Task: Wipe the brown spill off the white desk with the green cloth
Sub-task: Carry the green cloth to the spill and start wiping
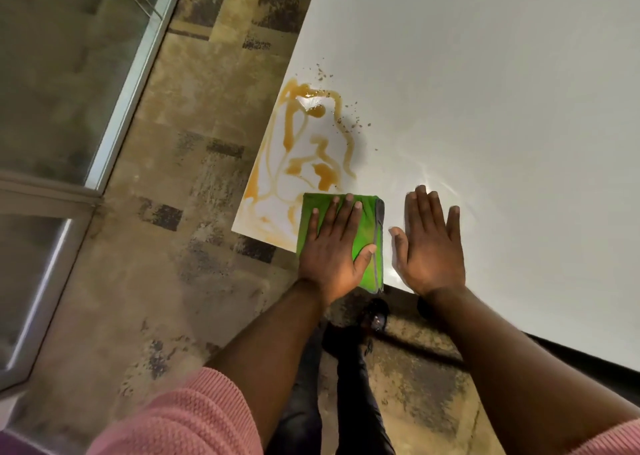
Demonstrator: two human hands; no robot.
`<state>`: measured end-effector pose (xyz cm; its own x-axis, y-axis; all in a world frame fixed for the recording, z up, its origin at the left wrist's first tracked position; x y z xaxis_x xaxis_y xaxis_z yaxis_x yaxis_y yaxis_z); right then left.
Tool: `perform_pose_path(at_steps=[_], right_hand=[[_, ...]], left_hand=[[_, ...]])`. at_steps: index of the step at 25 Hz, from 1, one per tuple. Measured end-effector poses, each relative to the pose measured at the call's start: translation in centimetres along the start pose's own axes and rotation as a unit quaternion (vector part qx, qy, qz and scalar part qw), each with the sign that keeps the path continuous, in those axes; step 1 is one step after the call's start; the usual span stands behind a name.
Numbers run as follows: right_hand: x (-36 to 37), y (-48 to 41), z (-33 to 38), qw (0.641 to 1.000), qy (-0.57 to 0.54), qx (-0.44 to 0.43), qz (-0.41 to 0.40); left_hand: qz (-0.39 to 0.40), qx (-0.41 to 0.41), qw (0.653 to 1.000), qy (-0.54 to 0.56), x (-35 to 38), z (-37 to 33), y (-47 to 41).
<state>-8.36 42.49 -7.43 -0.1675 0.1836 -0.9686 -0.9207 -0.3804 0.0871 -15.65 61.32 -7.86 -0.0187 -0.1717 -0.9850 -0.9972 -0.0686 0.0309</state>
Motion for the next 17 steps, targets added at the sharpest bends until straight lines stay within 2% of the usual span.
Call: perform_pose_path(at_steps=[5, 8, 14, 17], right_hand=[[-0.3, -0.1, 0.3, 1.0, 0.022, -0.006, 0.021], [-0.7, -0.7, 1.2, 0.998, 0.007, -0.047, 0.028], [-0.2, -1.8, 4.8, 0.996, -0.028, -0.081, 0.035], [0.4, -1.6, 4.5, 0.996, -0.001, -0.087, 0.026]], left_hand=[[-0.002, -0.044, 0.999, 0.025, 0.0, -0.8, 1.2], [-0.003, -0.053, 0.998, 0.029, -0.2, -0.6, 1.1], [-0.016, -0.119, 0.993, 0.004, -1.4, 3.3, 0.8], [-0.027, -0.179, 0.984, 0.001, -0.9, 1.7, 1.1]])
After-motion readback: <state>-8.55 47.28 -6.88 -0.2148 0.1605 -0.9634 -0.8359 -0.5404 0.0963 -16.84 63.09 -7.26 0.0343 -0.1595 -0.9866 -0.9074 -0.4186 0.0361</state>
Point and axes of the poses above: each hand's wrist, its own y-axis away from the middle knuckle, its own x-axis out of the palm, z = x × y, the point moved 1 cm from there along -y, towards the middle knuckle, and after that the axes turned 4 degrees about -z, right-handed, at the moved point
